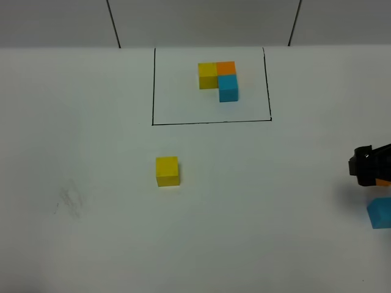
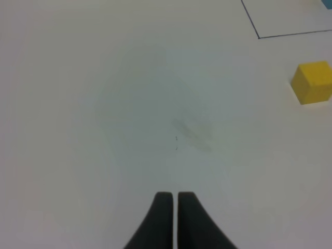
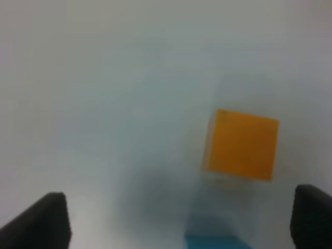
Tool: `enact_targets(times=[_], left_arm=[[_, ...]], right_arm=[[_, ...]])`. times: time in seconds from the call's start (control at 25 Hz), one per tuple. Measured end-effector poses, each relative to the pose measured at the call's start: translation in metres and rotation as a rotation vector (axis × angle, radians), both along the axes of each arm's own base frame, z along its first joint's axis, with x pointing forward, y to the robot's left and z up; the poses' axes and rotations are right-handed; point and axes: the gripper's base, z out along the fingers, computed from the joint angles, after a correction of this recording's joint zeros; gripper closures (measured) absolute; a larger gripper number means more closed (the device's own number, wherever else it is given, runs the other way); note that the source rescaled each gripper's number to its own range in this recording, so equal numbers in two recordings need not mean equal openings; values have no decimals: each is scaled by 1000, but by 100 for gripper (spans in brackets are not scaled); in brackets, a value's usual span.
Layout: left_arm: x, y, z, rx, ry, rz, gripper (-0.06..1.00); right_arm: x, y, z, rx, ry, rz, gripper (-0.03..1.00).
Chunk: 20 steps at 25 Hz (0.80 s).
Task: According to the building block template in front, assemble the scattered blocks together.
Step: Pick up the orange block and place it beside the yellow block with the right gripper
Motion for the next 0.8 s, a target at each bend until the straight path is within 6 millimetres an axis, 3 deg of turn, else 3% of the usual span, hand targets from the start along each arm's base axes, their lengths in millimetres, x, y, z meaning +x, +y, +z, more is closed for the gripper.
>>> enact_targets(times=[0.48, 0.8], left_arm=[[0, 0, 0, 0, 0, 0, 94], [0, 0, 0, 0, 0, 0, 94]], right_arm=[[24, -2, -43, -51, 79, -15, 7], [45, -8, -53, -130, 112, -28, 10]])
